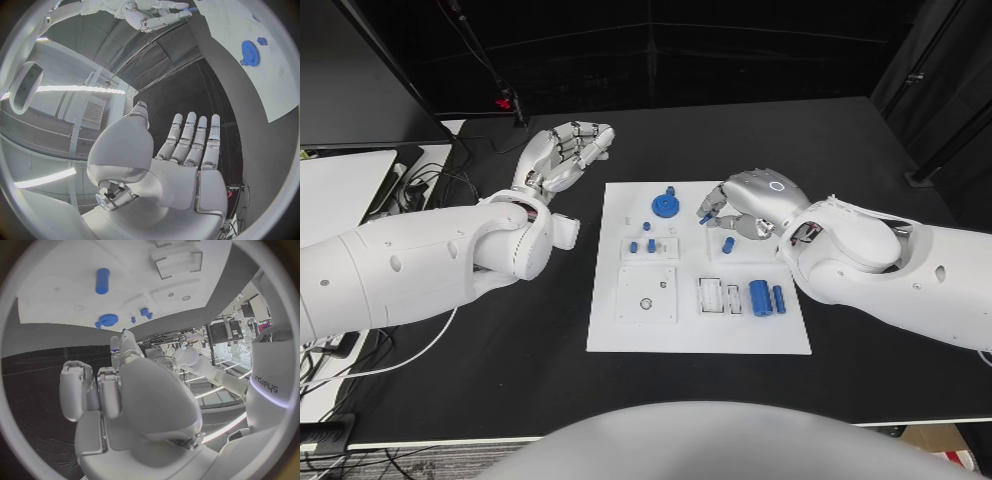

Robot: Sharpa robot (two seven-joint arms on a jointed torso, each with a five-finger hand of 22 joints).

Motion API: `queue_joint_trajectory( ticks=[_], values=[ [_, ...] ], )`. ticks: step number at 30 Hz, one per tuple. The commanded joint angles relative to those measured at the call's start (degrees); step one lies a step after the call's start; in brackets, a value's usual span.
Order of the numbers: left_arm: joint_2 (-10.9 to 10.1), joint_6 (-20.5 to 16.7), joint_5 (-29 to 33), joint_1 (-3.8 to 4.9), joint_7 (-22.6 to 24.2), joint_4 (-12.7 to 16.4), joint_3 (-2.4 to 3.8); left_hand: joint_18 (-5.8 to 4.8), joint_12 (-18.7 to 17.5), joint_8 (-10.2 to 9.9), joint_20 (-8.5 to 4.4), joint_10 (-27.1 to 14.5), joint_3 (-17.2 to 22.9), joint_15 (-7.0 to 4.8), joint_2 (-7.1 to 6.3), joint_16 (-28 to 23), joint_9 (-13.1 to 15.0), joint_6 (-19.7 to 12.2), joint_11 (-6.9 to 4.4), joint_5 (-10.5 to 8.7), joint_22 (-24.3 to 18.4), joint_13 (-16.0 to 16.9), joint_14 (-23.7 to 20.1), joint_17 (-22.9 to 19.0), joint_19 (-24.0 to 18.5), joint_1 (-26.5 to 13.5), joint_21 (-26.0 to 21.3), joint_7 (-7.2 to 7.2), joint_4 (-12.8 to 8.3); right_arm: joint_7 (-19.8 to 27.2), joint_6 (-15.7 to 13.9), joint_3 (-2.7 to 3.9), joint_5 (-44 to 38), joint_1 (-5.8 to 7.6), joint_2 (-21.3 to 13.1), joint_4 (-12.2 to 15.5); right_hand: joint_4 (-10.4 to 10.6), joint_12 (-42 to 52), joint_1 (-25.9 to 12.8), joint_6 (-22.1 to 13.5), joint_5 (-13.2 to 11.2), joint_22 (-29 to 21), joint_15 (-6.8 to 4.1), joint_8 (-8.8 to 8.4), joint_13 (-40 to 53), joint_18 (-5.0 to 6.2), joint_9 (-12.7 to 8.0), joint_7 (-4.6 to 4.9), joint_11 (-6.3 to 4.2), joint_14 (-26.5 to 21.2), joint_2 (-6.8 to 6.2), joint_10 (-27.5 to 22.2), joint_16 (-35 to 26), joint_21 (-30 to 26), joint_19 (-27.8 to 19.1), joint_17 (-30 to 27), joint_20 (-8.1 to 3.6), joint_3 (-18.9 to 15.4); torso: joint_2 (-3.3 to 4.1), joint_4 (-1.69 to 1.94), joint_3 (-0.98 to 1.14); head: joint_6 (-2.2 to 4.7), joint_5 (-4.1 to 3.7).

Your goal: Assemble the parts on the task board

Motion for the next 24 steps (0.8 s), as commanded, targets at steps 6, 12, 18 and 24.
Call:
queue_joint_trajectory(
  ticks=[6,12,18,24],
  values=[
    [0.04,0.42,0.06,0.06,8.07,0.12,0.05,0.24,0.41,0.25,0.04,0.25,-0.1,-0.09,0.64,0.24,-0.09,-0.35,-0.25,0.32,-0.11,-0.07,-0.2,-0.08,0.53,0.08,0.33,6.07,-0.11,-0.38,3.36,0.03,1.96,0.08,3.0,1.45,0.08,-0.52,0.34,0.31,0.14,12.33,0.04,-0.23,0.01,0.38,0.0,0.14,0.17,5.96,0.06,0.59,0.15,-0.24,2.45,15.08,-0.18,0.56,0.13,0.03,-0.04,-0.33,1.41],
    [0.0,0.45,0.06,0.06,8.06,0.24,0.05,0.24,0.41,0.25,0.04,0.25,-0.1,-0.09,0.64,0.24,-0.09,-0.35,-0.25,0.32,-0.11,-0.07,-0.2,-0.08,0.53,0.08,0.33,6.07,-0.11,-0.31,5.15,-0.02,3.0,-0.23,4.35,1.55,0.08,-0.65,0.35,0.29,0.14,12.3,0.07,-0.3,0.0,0.4,-0.02,0.21,0.21,5.96,0.08,0.63,0.15,-0.29,2.42,15.08,-0.16,0.64,0.16,-0.04,-0.03,-0.33,1.86],
    [0.09,0.48,0.06,0.06,7.96,0.14,0.05,0.24,0.44,0.26,0.04,0.24,-0.14,-0.09,0.66,0.27,-0.1,-0.35,-0.25,0.34,-0.12,-0.08,-0.21,-0.11,0.53,0.07,0.33,6.07,-0.1,0.02,7.26,-0.04,3.78,-1.98,5.18,1.63,0.02,-0.89,0.46,0.28,0.15,12.27,0.11,-0.42,0.0,0.42,-0.05,0.31,0.27,5.96,0.14,0.71,0.15,-0.36,2.38,15.08,-0.11,0.85,0.03,0.0,-0.07,-0.33,1.81],
    [0.08,0.43,0.06,0.06,8.02,0.16,0.05,0.23,0.45,0.27,0.04,0.23,-0.16,-0.09,0.67,0.28,-0.1,-0.36,-0.25,0.35,-0.13,-0.09,-0.23,-0.13,0.53,0.06,0.32,6.08,-0.09,0.45,8.23,-0.05,4.04,-3.84,6.5,0.72,-0.18,-1.36,0.8,0.2,0.18,12.21,0.21,-0.69,0.0,0.46,-0.12,0.49,0.38,5.96,0.1,0.77,0.15,-0.5,2.31,15.08,-0.02,1.25,-0.02,-0.26,-0.16,-0.33,2.02]
  ],
)
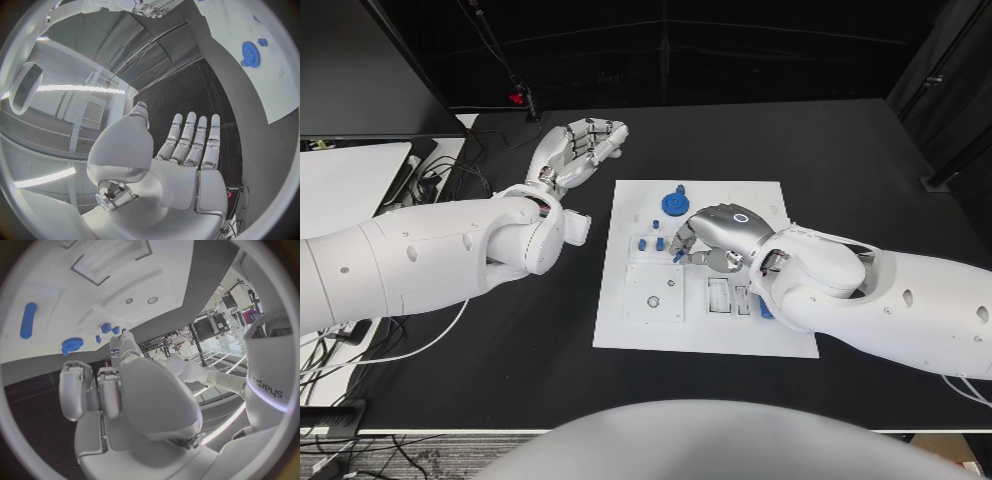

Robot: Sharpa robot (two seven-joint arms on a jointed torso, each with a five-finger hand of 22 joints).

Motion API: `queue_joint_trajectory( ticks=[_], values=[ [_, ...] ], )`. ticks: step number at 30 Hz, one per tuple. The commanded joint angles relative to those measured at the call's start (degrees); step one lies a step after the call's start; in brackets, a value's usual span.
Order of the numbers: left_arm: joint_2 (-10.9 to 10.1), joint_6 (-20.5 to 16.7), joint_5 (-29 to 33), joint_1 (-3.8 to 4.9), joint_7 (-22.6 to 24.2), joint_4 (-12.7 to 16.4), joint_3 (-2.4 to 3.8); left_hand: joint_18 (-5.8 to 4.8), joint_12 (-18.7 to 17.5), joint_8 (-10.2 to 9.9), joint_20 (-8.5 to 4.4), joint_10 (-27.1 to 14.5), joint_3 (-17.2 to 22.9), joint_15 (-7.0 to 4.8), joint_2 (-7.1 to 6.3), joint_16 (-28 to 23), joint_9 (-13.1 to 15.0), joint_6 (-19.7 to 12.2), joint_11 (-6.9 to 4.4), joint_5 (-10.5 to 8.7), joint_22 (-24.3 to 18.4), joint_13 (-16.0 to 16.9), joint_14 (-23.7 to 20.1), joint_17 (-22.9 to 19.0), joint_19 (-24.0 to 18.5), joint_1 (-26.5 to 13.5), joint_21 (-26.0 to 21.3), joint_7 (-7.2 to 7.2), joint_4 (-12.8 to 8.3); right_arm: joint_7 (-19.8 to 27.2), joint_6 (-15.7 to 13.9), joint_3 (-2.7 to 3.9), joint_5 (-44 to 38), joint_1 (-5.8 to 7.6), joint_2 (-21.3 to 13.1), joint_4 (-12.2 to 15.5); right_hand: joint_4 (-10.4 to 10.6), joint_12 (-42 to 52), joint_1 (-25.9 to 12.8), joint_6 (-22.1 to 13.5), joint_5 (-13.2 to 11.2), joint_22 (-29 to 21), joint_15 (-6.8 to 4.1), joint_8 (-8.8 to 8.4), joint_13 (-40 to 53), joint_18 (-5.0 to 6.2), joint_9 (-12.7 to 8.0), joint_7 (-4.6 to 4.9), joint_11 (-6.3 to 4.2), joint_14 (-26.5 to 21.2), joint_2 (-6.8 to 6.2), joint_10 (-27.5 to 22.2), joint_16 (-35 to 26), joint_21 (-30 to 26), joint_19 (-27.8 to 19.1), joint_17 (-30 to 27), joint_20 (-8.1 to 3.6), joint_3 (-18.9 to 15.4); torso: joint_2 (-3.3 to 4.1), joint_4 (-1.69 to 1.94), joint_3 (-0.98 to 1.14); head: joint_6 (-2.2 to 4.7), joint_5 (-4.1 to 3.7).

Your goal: Assemble the parts on the task board

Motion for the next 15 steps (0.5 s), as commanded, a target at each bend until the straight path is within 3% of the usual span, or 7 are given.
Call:
queue_joint_trajectory(
  ticks=[1,3,9,15],
  values=[
    [0.06,0.39,0.05,0.08,8.02,0.09,0.05,0.23,0.21,0.27,0.04,0.22,-0.16,-0.09,0.67,0.29,-0.05,-0.36,-0.25,0.35,-0.08,-0.09,-0.23,-0.08,0.53,0.06,0.32,6.07,-0.09,0.57,2.41,0.06,0.76,-0.41,0.47,-0.48,-0.01,-0.26,0.79,0.03,0.4,12.21,0.2,-0.23,0.0,0.46,0.04,0.3,-0.03,5.97,0.09,0.36,0.15,-0.27,2.31,15.08,-0.02,0.3,-0.08,-0.11,-0.11,0.01,0.0],
    [0.1,0.41,0.05,0.08,8.03,0.09,0.05,0.23,0.21,0.27,0.04,0.22,-0.16,-0.09,0.67,0.29,-0.05,-0.36,-0.25,0.35,-0.08,-0.09,-0.23,-0.08,0.53,0.06,0.32,6.07,-0.09,0.6,2.62,0.06,0.78,-0.78,0.81,-0.83,-0.03,-0.33,0.83,0.02,0.41,12.21,0.22,-0.28,0.0,0.46,0.03,0.33,0.0,5.97,0.07,0.37,0.15,-0.27,2.31,15.08,0.0,0.36,-0.04,0.12,-0.04,0.01,-0.21],
    [0.19,0.4,0.05,0.08,8.01,0.02,0.05,0.23,0.21,0.27,0.04,0.22,-0.16,-0.09,0.67,0.29,-0.05,-0.36,-0.25,0.35,-0.08,-0.09,-0.23,-0.08,0.53,0.06,0.32,6.07,-0.09,0.47,3.58,0.05,0.79,-1.32,1.75,-1.69,-0.11,-0.55,0.97,0.0,0.43,12.16,0.28,-0.4,0.0,0.49,0.0,0.4,0.05,5.97,0.02,0.4,0.15,-0.4,2.24,15.08,0.05,0.54,0.01,0.13,0.09,0.01,0.01],
    [0.24,0.35,0.05,0.08,8.0,-0.05,0.05,0.22,0.25,0.31,0.04,0.15,-0.24,-0.08,0.77,0.34,-0.08,-0.4,-0.23,0.41,-0.13,-0.12,-0.32,-0.17,0.52,0.03,0.31,6.08,-0.08,-0.66,4.62,0.04,-0.26,-1.84,2.76,-2.44,-0.13,-0.75,1.01,-0.07,0.44,12.07,0.33,-0.54,-0.01,0.55,-0.04,0.48,0.12,5.97,-0.02,0.39,0.15,-0.6,2.12,15.08,0.09,0.68,0.01,0.1,0.06,0.01,0.02]
  ],
)
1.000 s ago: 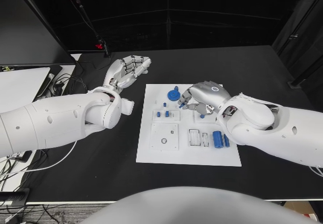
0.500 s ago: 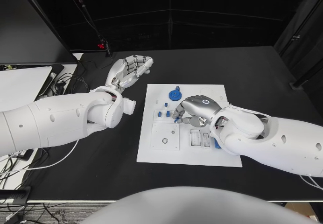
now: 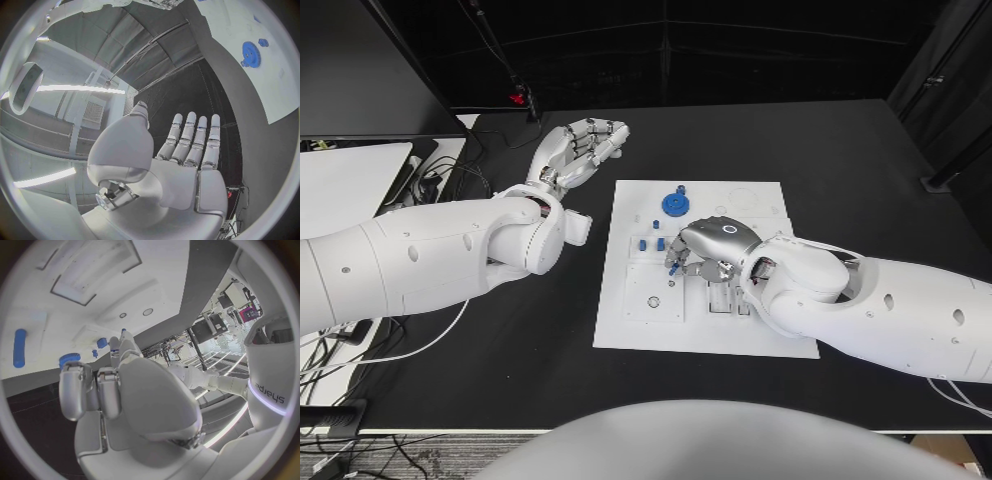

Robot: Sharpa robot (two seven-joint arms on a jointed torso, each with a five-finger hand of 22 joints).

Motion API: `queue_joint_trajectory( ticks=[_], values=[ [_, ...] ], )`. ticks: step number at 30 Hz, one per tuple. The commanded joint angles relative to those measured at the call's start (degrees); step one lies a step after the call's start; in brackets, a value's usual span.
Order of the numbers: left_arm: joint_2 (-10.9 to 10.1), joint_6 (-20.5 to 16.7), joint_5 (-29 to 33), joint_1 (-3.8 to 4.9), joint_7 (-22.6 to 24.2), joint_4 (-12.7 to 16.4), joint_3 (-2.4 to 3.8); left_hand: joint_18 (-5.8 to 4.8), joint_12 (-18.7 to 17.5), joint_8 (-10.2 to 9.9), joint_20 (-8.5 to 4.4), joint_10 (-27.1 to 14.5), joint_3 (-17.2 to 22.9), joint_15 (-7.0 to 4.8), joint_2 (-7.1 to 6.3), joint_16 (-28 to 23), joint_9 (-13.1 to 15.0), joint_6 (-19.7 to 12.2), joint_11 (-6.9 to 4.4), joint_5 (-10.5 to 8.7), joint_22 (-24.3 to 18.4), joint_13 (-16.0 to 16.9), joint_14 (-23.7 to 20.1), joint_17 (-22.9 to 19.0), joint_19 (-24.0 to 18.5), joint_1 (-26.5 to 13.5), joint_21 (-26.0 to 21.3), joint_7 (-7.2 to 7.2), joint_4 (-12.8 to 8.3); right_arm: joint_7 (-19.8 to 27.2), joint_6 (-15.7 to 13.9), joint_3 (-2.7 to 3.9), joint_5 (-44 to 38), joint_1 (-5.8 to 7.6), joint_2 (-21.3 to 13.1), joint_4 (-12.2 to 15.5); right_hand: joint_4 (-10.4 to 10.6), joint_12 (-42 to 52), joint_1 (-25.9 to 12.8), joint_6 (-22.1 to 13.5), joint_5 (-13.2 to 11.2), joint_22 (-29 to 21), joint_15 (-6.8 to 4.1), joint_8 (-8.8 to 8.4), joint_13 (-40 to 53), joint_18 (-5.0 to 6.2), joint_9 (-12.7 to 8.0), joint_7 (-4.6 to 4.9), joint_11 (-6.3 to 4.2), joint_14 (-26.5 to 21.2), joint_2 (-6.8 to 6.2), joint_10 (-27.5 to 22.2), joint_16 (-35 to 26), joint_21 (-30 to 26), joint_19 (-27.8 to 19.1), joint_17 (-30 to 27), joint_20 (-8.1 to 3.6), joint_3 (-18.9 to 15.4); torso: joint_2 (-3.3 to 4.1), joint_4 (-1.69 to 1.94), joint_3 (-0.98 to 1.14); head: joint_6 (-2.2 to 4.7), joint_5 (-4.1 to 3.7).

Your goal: Assemble the parts on the task board

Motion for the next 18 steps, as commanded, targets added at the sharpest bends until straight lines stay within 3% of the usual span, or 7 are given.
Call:
queue_joint_trajectory(
  ticks=[1,18],
  values=[
    [0.13,0.33,0.05,0.08,8.01,-0.02,0.05,0.23,0.26,0.31,0.04,0.14,-0.25,-0.08,0.64,0.36,-0.09,-0.4,-0.23,0.19,-0.06,-0.05,-0.33,-0.07,0.52,-0.13,0.31,6.08,-0.08,-0.76,1.84,0.02,-0.98,-0.19,0.41,-0.26,-0.06,-0.09,0.3,-0.1,0.18,12.07,0.33,-0.24,0.0,0.56,0.08,0.43,0.12,5.96,0.04,0.4,0.14,-0.37,2.12,15.08,0.09,0.3,0.04,0.0,0.02,-0.01,0.07],
    [0.2,0.32,0.05,0.08,7.96,-0.08,0.05,0.23,0.26,0.31,0.04,0.14,-0.25,-0.08,0.64,0.36,-0.09,-0.4,-0.23,0.19,-0.06,-0.05,-0.33,-0.07,0.52,-0.13,0.31,6.08,-0.08,-1.66,5.52,0.03,-1.69,-0.58,0.94,-0.49,-0.11,-0.3,0.36,-0.18,0.18,11.99,0.38,-0.41,0.01,0.6,0.04,0.5,0.17,5.96,-0.07,0.43,0.14,-0.54,2.03,15.08,0.15,0.45,-0.01,-0.06,0.03,-0.01,0.17]
  ],
)
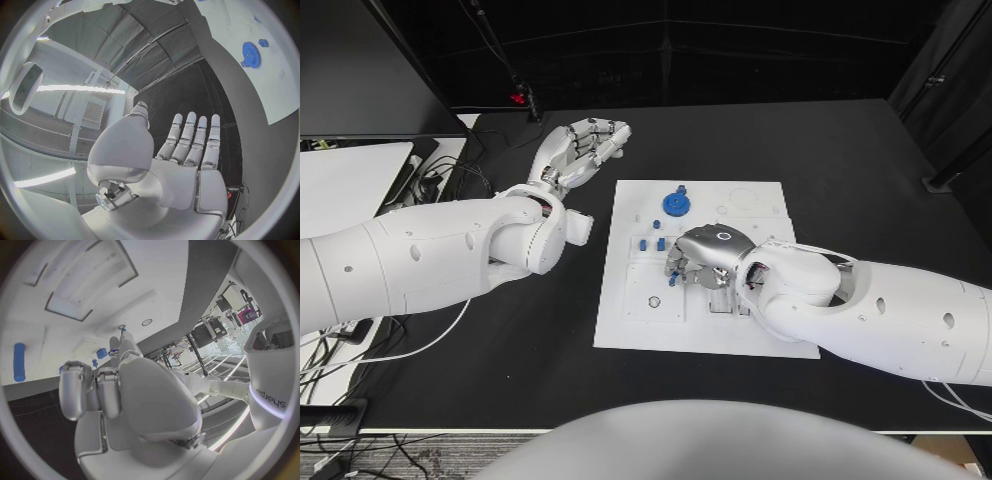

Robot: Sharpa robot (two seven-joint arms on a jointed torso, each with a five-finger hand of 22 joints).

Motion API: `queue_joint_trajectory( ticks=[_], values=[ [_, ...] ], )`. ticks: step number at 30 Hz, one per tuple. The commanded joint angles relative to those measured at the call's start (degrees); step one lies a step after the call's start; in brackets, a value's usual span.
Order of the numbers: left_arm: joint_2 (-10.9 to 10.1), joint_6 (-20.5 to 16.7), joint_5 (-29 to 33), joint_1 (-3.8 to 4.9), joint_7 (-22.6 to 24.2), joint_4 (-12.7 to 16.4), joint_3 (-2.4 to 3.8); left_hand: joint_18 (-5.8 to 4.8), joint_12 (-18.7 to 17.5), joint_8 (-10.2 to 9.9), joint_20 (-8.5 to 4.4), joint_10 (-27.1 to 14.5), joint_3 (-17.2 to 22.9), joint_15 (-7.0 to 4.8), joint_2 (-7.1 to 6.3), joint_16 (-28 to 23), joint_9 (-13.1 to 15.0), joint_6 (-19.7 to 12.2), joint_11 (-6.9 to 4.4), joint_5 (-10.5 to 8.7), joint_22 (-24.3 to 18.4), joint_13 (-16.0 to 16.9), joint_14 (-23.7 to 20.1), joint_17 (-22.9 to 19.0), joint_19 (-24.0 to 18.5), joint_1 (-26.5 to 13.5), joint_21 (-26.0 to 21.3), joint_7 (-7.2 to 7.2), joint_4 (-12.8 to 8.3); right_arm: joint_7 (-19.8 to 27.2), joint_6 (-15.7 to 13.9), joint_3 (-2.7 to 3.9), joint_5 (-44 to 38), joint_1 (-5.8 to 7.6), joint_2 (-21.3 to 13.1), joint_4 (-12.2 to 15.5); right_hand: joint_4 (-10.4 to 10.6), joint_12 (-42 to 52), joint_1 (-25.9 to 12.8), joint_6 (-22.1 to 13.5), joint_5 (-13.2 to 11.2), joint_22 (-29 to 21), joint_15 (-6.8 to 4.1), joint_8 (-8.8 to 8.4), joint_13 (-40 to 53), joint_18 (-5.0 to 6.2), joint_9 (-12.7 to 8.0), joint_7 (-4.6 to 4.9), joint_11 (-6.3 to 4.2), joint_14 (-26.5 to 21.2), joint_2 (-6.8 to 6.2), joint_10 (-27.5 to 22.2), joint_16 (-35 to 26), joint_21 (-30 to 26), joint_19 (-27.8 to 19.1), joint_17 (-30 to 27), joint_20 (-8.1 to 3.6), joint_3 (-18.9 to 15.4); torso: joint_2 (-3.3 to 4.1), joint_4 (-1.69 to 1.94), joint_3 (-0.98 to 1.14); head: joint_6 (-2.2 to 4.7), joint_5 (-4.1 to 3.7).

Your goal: Assemble the parts on the task board

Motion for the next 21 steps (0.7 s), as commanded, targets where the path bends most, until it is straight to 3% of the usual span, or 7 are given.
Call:
queue_joint_trajectory(
  ticks=[1,21],
  values=[
    [0.05,0.31,0.05,0.08,7.96,0.0,0.05,0.22,0.26,0.32,0.04,0.14,-0.25,-0.08,0.57,0.36,-0.1,-0.4,-0.23,0.19,-0.06,-0.06,-0.33,-0.07,0.52,-0.19,0.31,6.08,-0.08,-0.83,2.31,0.03,-0.79,0.06,0.07,0.09,0.04,-0.29,0.36,-0.04,0.21,11.99,0.38,0.13,0.01,0.6,0.04,0.25,0.17,5.96,-0.07,0.43,0.14,-0.32,2.03,15.08,0.15,0.31,-0.03,-0.03,0.0,-0.01,0.0],
    [-0.05,0.31,0.05,0.08,7.95,0.07,0.05,0.21,0.37,0.4,0.04,0.06,-0.36,-0.07,0.88,0.53,-0.14,-0.45,-0.23,0.29,-0.16,-0.09,-0.43,-0.25,0.5,-0.19,0.29,6.09,-0.09,-1.61,4.16,0.03,-1.99,0.04,1.01,-0.23,0.08,-0.71,0.28,-0.31,0.21,11.89,0.5,-0.25,0.0,0.66,-0.06,0.39,0.31,5.96,-0.22,0.33,0.14,-0.55,1.9,15.08,0.26,0.54,-0.04,-0.01,0.01,-0.01,0.06]
  ],
)
